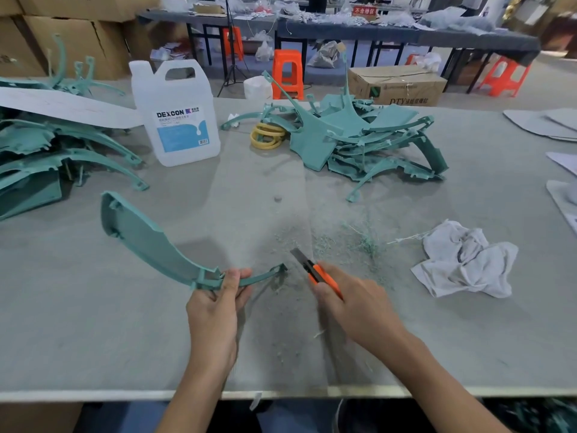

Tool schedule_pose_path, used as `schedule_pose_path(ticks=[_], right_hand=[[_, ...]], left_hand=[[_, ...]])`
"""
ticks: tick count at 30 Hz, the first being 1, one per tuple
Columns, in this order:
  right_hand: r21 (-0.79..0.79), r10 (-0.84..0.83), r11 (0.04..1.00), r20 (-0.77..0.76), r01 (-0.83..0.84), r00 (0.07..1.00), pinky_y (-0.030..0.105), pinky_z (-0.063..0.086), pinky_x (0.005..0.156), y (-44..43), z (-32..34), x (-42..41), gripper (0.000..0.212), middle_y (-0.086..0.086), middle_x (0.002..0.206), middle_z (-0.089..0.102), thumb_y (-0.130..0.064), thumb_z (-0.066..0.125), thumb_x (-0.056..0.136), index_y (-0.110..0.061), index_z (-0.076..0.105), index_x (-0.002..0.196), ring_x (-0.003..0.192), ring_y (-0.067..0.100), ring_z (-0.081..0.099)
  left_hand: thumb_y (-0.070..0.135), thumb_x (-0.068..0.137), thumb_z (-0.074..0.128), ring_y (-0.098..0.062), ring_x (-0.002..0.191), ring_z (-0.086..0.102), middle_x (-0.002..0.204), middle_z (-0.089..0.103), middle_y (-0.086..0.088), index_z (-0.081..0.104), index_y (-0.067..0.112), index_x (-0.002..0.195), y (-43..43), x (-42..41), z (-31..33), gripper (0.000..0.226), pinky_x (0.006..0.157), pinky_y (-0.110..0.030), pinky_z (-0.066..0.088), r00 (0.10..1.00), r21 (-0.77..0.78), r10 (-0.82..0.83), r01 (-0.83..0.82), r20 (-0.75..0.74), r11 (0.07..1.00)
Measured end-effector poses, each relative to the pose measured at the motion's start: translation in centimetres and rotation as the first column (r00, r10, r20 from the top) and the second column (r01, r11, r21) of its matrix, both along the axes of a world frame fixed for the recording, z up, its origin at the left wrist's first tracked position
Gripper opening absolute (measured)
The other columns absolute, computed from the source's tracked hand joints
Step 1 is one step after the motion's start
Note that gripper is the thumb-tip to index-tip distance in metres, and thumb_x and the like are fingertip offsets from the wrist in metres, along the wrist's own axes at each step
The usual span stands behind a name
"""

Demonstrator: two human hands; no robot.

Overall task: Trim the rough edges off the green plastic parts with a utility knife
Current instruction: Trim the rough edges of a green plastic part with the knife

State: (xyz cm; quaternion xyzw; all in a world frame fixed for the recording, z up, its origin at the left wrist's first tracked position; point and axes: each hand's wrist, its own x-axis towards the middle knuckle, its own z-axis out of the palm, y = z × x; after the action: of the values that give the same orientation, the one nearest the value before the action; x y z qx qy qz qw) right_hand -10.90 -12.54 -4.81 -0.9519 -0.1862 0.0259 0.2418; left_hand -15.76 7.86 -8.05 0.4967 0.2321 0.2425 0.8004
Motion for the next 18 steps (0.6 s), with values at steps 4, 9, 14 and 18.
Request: schedule_pose_path(ticks=[4, 9, 14, 18], right_hand=[[0.037, 0.081, 0.996, 0.0, -0.081, 0.997, 0.037, 0.046, 0.07, 0.8, 0.2, -0.7, 0.042, -0.003, 0.083, 0.069, -0.052, 0.043, 0.102, -0.048, 0.034, 0.142, 0.083, 0.026, 0.065], [0.026, 0.019, 0.999, 0.013, -0.019, 1.0, 0.038, 0.045, 0.072, 0.4, 0.2, 0.0, 0.04, -0.001, 0.096, 0.073, -0.047, 0.044, 0.103, -0.041, 0.043, 0.142, 0.092, 0.03, 0.066], [0.012, 0.057, 0.998, 0.018, -0.057, 0.998, 0.039, 0.047, 0.075, 1.0, -0.1, -0.9, 0.042, 0.001, 0.099, 0.074, -0.051, 0.044, 0.102, -0.045, 0.037, 0.143, 0.094, 0.031, 0.066], [-0.002, 0.014, 1.0, -0.001, -0.014, 1.0, 0.039, 0.046, 0.075, 0.8, 0.6, -0.4, 0.036, -0.001, 0.096, 0.073, -0.046, 0.041, 0.104, -0.038, 0.046, 0.139, 0.092, 0.031, 0.066]], left_hand=[[0.027, 0.086, 0.067, -0.027, 0.101, 0.073, 0.099, 0.075, -0.017, 0.068, -0.002, 0.094, -0.1, 0.0, -0.1, 0.03, 0.088, -0.035, 0.06, 1.0, -0.002, 0.01, -0.01, 0.029, 1.0], [0.028, 0.086, 0.068, -0.028, 0.101, 0.073, 0.099, 0.075, -0.016, 0.07, 0.001, 0.092, 0.0, -0.1, -0.2, 0.028, 0.087, -0.034, 0.06, 1.0, 0.021, 0.007, -0.007, 0.028, 1.0], [0.029, 0.086, 0.068, -0.026, 0.1, 0.073, 0.097, 0.076, -0.013, 0.076, 0.012, 0.08, -0.2, -0.2, 0.1, 0.019, 0.086, -0.031, 0.06, 0.999, 0.012, -0.009, 0.009, 0.04, 1.0], [0.023, 0.091, 0.067, -0.028, 0.101, 0.073, 0.097, 0.076, -0.015, 0.074, 0.011, 0.082, -0.3, -0.2, 0.2, 0.016, 0.084, -0.03, 0.06, 0.999, 0.006, 0.011, -0.011, 0.038, 1.0]])
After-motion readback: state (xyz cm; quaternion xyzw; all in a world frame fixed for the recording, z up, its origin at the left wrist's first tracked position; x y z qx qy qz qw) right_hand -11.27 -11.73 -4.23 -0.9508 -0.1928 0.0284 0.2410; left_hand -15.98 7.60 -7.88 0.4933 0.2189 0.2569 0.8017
